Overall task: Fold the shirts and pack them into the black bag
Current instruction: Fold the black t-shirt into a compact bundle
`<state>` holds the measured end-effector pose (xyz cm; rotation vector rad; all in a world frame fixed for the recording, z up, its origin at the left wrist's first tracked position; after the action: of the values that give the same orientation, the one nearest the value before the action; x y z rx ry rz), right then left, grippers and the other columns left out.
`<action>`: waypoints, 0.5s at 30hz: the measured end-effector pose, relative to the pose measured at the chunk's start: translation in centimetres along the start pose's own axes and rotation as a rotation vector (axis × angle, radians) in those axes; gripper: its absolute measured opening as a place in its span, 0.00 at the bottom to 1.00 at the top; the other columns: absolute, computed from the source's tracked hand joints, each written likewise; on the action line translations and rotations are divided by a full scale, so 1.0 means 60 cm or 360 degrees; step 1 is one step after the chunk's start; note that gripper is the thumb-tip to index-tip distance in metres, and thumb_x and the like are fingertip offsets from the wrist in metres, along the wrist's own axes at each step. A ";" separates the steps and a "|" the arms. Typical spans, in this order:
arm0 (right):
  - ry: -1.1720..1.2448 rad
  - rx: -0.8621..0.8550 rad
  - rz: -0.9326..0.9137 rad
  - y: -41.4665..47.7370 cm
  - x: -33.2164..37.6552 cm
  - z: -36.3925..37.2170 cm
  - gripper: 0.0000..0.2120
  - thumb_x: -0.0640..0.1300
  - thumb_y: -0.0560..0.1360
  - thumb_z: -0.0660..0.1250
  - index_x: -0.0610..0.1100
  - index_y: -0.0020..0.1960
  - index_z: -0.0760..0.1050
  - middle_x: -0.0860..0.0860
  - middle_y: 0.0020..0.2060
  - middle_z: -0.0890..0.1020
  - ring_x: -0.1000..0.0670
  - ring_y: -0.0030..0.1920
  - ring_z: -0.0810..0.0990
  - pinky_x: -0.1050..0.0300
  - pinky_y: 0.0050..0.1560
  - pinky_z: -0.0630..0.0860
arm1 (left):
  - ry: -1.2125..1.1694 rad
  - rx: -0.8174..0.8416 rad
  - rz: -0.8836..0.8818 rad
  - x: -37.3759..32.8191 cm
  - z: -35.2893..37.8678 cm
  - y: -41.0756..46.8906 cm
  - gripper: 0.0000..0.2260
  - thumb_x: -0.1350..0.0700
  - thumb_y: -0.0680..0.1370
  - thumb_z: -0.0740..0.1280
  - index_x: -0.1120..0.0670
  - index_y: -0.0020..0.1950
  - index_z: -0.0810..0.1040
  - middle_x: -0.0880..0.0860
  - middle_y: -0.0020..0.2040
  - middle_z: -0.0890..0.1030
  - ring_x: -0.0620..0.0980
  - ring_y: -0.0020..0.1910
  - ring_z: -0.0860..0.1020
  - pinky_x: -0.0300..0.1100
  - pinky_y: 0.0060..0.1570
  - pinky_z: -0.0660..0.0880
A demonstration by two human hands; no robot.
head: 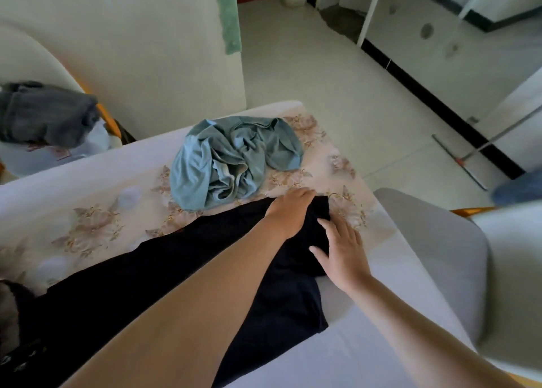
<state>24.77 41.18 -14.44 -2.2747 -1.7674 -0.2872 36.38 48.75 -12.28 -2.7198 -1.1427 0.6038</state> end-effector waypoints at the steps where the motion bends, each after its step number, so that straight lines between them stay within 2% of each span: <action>1: 0.0035 -0.0009 0.0044 0.002 -0.005 -0.001 0.34 0.57 0.75 0.70 0.47 0.76 0.63 0.46 0.77 0.63 0.45 0.77 0.59 0.46 0.76 0.60 | 0.0093 -0.0003 0.0010 -0.008 0.001 0.013 0.28 0.64 0.80 0.62 0.52 0.78 0.57 0.51 0.76 0.61 0.55 0.74 0.62 0.50 0.66 0.70; 4: 0.0143 0.0014 0.0172 0.011 -0.015 -0.003 0.44 0.59 0.72 0.72 0.48 0.79 0.55 0.47 0.78 0.59 0.46 0.79 0.55 0.46 0.77 0.56 | 0.0174 -0.0020 -0.0072 -0.013 -0.002 0.037 0.22 0.63 0.78 0.64 0.52 0.71 0.66 0.54 0.66 0.71 0.57 0.65 0.70 0.49 0.58 0.73; 7: 0.0226 0.0099 0.0241 0.021 -0.017 -0.005 0.53 0.59 0.70 0.74 0.50 0.81 0.43 0.48 0.79 0.51 0.46 0.80 0.48 0.46 0.78 0.51 | -0.0051 0.0031 -0.0087 -0.011 -0.012 0.039 0.17 0.60 0.78 0.62 0.52 0.66 0.73 0.54 0.61 0.74 0.57 0.62 0.72 0.51 0.56 0.74; 8: 0.0227 0.0124 0.0250 0.025 -0.017 -0.005 0.53 0.60 0.70 0.74 0.50 0.81 0.42 0.49 0.80 0.49 0.46 0.80 0.46 0.46 0.78 0.50 | -0.0121 -0.0002 -0.0077 -0.009 -0.024 0.033 0.16 0.59 0.78 0.61 0.51 0.65 0.75 0.53 0.61 0.74 0.56 0.62 0.71 0.51 0.57 0.74; 9: 0.0221 0.0135 0.0265 0.029 -0.016 -0.007 0.51 0.60 0.70 0.74 0.50 0.81 0.46 0.49 0.80 0.48 0.46 0.80 0.46 0.46 0.78 0.50 | -0.0200 -0.0054 -0.0067 -0.006 -0.037 0.026 0.15 0.59 0.77 0.62 0.50 0.63 0.76 0.52 0.61 0.73 0.54 0.63 0.70 0.50 0.57 0.74; 10: 0.0235 0.0122 0.0279 0.032 -0.016 -0.011 0.45 0.60 0.70 0.73 0.49 0.79 0.55 0.49 0.80 0.51 0.46 0.80 0.47 0.46 0.78 0.52 | -0.0296 -0.0092 -0.0073 0.001 -0.049 0.015 0.15 0.59 0.76 0.62 0.46 0.60 0.78 0.51 0.62 0.73 0.52 0.64 0.70 0.49 0.58 0.73; 12: 0.0321 0.0033 0.0273 0.038 -0.012 -0.022 0.25 0.59 0.69 0.73 0.51 0.62 0.75 0.52 0.73 0.67 0.46 0.75 0.61 0.47 0.73 0.59 | -0.0544 -0.0147 -0.0114 0.021 -0.070 -0.015 0.17 0.62 0.71 0.63 0.39 0.46 0.80 0.47 0.66 0.74 0.47 0.65 0.72 0.46 0.59 0.73; 13: 0.0354 0.0001 0.0255 0.039 -0.006 -0.029 0.16 0.60 0.69 0.71 0.52 0.52 0.77 0.55 0.63 0.76 0.47 0.68 0.70 0.48 0.69 0.63 | -0.0665 -0.0171 -0.0147 0.034 -0.079 -0.031 0.19 0.65 0.69 0.63 0.39 0.40 0.79 0.44 0.65 0.75 0.46 0.63 0.74 0.44 0.57 0.75; 14: 0.0380 -0.0003 0.0217 0.037 0.004 -0.034 0.12 0.61 0.70 0.68 0.53 0.44 0.76 0.57 0.51 0.80 0.49 0.58 0.77 0.50 0.63 0.68 | -0.0736 -0.0196 -0.0181 0.049 -0.087 -0.048 0.19 0.66 0.68 0.63 0.40 0.38 0.79 0.42 0.60 0.78 0.45 0.59 0.77 0.42 0.54 0.76; 15: 0.0406 0.0008 0.0175 0.033 0.017 -0.040 0.12 0.61 0.71 0.67 0.53 0.39 0.72 0.57 0.41 0.80 0.50 0.48 0.79 0.52 0.57 0.72 | -0.0757 -0.0210 -0.0202 0.063 -0.095 -0.066 0.19 0.68 0.68 0.63 0.41 0.37 0.79 0.42 0.53 0.79 0.44 0.53 0.78 0.38 0.50 0.76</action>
<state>26.91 40.89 -12.01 -2.2085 -1.5096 -0.5242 38.52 54.44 -7.17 -2.6544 -1.4875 1.2419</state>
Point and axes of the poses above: each hand's wrist, its own y-axis towards the middle knuckle, its own z-axis out of the palm, x = y × z, the point moved 9 cm from there along y, towards the middle knuckle
